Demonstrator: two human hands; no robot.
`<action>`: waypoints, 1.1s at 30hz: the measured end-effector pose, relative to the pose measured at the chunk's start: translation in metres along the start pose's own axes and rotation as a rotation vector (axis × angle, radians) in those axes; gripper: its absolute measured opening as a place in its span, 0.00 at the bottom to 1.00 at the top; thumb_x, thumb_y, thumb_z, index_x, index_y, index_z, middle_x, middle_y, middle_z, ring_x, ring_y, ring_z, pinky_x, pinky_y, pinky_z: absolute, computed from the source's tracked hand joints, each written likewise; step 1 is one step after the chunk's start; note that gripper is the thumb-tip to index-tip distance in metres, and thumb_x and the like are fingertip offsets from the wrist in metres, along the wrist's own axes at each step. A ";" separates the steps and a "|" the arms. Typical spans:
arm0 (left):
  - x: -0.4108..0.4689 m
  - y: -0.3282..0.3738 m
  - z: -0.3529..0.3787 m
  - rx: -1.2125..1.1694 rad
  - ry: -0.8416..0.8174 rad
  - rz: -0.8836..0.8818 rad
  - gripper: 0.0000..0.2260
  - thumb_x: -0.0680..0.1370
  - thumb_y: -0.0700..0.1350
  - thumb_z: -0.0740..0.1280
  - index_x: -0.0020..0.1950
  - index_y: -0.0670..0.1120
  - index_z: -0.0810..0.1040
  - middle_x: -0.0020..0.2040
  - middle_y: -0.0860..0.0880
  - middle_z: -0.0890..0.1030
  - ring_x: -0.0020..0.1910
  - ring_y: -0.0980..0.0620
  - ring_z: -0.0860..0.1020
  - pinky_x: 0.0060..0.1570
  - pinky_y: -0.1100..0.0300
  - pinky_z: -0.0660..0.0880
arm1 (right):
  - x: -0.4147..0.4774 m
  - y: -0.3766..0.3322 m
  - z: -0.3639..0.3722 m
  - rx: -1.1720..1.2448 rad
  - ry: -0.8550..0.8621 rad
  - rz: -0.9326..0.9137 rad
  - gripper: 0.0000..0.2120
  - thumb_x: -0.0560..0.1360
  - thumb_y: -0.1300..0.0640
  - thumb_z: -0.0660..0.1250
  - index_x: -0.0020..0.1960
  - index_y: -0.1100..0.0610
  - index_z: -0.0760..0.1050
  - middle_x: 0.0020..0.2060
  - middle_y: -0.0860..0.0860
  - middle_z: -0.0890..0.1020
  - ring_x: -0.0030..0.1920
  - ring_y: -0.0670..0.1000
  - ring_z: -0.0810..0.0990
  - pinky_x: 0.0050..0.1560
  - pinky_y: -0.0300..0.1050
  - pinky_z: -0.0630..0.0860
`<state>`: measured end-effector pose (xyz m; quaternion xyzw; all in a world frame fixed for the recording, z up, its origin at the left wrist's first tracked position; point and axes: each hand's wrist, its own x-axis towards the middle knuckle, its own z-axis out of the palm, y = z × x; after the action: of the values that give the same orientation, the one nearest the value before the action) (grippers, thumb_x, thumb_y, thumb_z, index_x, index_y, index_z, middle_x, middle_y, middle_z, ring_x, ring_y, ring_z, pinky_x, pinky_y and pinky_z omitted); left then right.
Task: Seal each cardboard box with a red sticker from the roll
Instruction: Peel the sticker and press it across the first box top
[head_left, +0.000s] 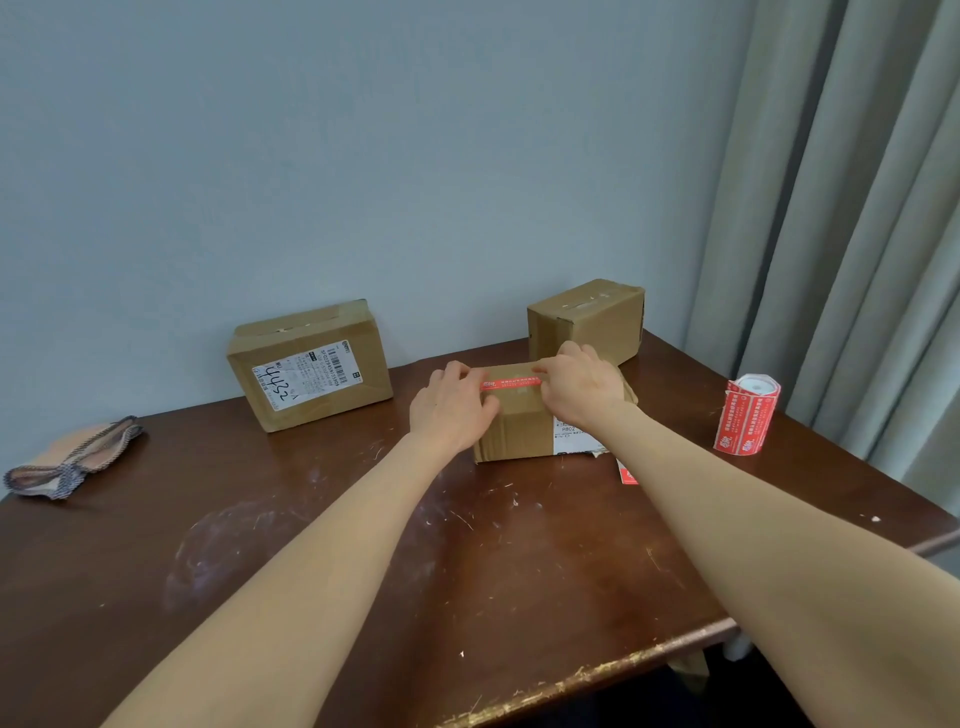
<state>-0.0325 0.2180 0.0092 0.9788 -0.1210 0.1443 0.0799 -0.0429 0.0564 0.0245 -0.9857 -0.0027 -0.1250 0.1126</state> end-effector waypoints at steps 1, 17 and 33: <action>0.000 -0.001 0.001 0.015 -0.012 0.001 0.20 0.80 0.52 0.55 0.71 0.50 0.69 0.69 0.48 0.69 0.64 0.47 0.68 0.54 0.52 0.74 | 0.001 0.000 0.003 -0.012 -0.007 0.005 0.18 0.80 0.57 0.53 0.65 0.49 0.75 0.58 0.54 0.72 0.60 0.56 0.69 0.54 0.50 0.68; -0.003 0.000 -0.001 -0.005 -0.009 -0.011 0.18 0.81 0.53 0.54 0.65 0.50 0.76 0.66 0.49 0.72 0.56 0.49 0.76 0.44 0.56 0.74 | 0.001 0.002 0.005 0.023 -0.032 0.026 0.19 0.79 0.60 0.53 0.60 0.51 0.79 0.56 0.54 0.72 0.59 0.56 0.69 0.54 0.49 0.66; -0.012 0.000 0.001 -0.020 0.173 -0.006 0.14 0.80 0.48 0.57 0.58 0.49 0.80 0.55 0.52 0.79 0.49 0.49 0.79 0.38 0.59 0.72 | -0.009 0.008 -0.009 0.031 0.000 -0.032 0.19 0.78 0.62 0.56 0.60 0.47 0.81 0.59 0.52 0.76 0.60 0.57 0.73 0.54 0.51 0.73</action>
<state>-0.0435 0.2207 0.0048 0.9623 -0.1122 0.2268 0.1002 -0.0539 0.0467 0.0292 -0.9837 -0.0203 -0.1265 0.1259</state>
